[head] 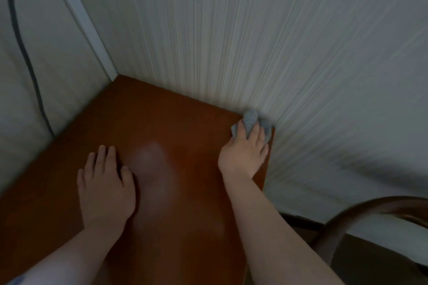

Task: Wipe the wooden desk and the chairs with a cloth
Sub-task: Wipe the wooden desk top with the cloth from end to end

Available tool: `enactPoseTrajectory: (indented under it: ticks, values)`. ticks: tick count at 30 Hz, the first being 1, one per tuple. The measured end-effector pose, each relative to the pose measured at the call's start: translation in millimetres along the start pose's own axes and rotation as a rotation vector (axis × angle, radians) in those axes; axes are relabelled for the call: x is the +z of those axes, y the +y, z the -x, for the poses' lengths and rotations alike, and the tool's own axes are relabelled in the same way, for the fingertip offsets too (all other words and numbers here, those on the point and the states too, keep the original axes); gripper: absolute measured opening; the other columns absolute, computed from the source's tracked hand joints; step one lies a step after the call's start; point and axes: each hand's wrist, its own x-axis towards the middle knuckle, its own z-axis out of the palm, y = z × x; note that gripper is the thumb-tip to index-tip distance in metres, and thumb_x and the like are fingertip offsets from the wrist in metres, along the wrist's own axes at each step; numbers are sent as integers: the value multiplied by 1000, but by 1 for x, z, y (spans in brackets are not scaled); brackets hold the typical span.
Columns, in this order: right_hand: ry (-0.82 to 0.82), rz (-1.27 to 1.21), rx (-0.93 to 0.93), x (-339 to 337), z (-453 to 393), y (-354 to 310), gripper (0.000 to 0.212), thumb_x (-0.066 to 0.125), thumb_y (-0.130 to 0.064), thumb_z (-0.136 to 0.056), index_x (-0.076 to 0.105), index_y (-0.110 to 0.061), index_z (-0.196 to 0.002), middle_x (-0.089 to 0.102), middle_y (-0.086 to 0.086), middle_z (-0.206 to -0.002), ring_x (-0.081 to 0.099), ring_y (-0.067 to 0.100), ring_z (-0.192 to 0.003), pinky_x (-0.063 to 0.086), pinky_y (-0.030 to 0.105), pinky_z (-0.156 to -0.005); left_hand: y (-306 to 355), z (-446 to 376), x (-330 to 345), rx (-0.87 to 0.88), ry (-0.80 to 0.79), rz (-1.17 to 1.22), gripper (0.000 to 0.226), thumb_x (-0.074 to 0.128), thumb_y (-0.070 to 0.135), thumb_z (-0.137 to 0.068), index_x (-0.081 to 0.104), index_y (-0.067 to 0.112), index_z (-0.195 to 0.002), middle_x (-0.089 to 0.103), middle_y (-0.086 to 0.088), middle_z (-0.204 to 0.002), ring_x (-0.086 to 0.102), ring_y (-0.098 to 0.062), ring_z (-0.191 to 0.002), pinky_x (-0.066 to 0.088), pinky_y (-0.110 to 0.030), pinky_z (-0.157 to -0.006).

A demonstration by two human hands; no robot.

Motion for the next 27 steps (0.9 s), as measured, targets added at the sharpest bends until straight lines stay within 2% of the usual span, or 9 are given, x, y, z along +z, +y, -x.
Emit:
enactPoseTrajectory:
  ticks: [4,8,10,13,16,18,21,24,27]
  values:
    - [-224,24,-717,23,65,-16,55,43,-21,-91,42,-27,-146,23,10,-159,14,25,-148,11,51,-119,-1,1,1,7,18,18,50,40,27,-101,36,9,-148,31,-11,-155,21,-28,-145,13,-47,-118]
    - [-703,-27,-1212,-13,77,40,46,45,-25,-98,44,-39,-142,15,-14,-160,-1,1,-147,-10,28,-117,-2,2,3,16,54,29,61,28,37,-93,40,8,-145,37,-12,-152,27,-30,-143,17,-49,-117]
    - [-813,-2,-1222,-26,39,47,48,49,-24,-99,43,-46,-141,10,-25,-157,-5,-7,-144,-11,24,-116,-1,1,4,12,47,-3,62,26,38,-92,40,10,-146,36,-10,-153,26,-29,-143,18,-49,-117]
    - [-511,86,-971,-5,-14,15,50,46,-27,-102,30,-51,-143,13,-10,-161,-2,0,-145,-8,29,-117,-1,-1,4,6,31,-20,59,26,36,-94,36,13,-148,32,-6,-155,23,-25,-145,15,-46,-118]
    - [-155,92,-501,33,-12,-47,51,36,-30,-103,22,-41,-151,7,0,-163,-1,13,-149,-6,37,-119,-2,0,5,-13,26,17,55,32,32,-97,34,14,-149,28,-4,-157,18,-22,-147,10,-43,-120]
    - [-113,53,-370,53,17,-85,52,31,-31,-103,17,-38,-152,0,-1,-163,-6,14,-149,-6,41,-119,-2,-1,5,-45,51,62,59,29,34,-93,36,12,-147,30,-7,-156,20,-23,-146,11,-43,-120]
    - [-350,-20,-778,59,75,-108,52,24,-34,-98,28,-38,-150,5,-4,-163,-2,11,-149,-9,33,-117,-3,-1,3,-91,72,111,55,32,27,-95,33,10,-148,30,-8,-156,18,-23,-146,9,-44,-120]
    - [-562,15,-1177,40,66,-84,49,35,-26,-101,34,-39,-147,13,-5,-162,4,10,-148,-11,26,-114,-8,1,-2,-158,75,284,53,43,10,-95,33,9,-147,31,-8,-155,20,-22,-145,7,-40,-121]
    - [-492,151,-1184,36,12,-74,46,34,-29,-104,29,-44,-148,16,-1,-161,9,13,-148,-6,31,-118,-22,4,-12,-95,33,325,53,44,11,-96,33,13,-148,29,-4,-156,17,-18,-146,6,-35,-121]
